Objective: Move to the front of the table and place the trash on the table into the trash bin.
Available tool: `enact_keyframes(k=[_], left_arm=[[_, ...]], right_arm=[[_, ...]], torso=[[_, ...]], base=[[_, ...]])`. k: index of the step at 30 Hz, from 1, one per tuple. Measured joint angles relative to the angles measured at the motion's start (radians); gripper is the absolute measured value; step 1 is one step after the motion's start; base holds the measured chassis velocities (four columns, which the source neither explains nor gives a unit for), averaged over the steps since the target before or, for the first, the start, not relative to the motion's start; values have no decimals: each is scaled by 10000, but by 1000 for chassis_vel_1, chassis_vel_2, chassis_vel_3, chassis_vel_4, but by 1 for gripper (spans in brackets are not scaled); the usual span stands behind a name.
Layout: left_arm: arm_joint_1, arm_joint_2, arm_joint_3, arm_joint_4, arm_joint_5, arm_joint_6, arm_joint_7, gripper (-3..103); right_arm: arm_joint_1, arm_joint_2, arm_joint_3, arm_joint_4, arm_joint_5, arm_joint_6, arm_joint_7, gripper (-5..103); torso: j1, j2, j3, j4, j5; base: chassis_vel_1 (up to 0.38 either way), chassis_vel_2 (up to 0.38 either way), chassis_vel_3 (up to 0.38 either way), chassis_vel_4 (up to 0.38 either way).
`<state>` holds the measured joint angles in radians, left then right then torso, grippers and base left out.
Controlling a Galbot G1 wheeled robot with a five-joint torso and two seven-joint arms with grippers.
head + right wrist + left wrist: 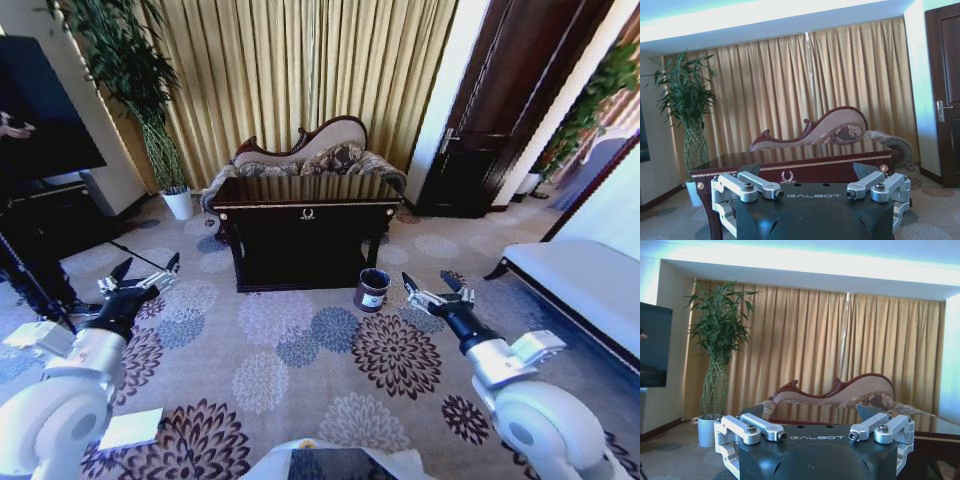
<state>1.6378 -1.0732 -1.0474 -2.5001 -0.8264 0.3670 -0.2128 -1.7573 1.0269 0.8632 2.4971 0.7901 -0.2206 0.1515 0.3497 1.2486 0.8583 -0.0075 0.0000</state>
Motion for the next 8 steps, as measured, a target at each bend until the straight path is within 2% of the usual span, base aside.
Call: enact_keyframes(k=[8], left_arm=[[121,11,-203,0,-36,-39,-28,100]], right_arm=[[-12,165,22,0,17,46,19,100]], torso=[[1,0,0,0,0]], base=[[0,0,0,0]])
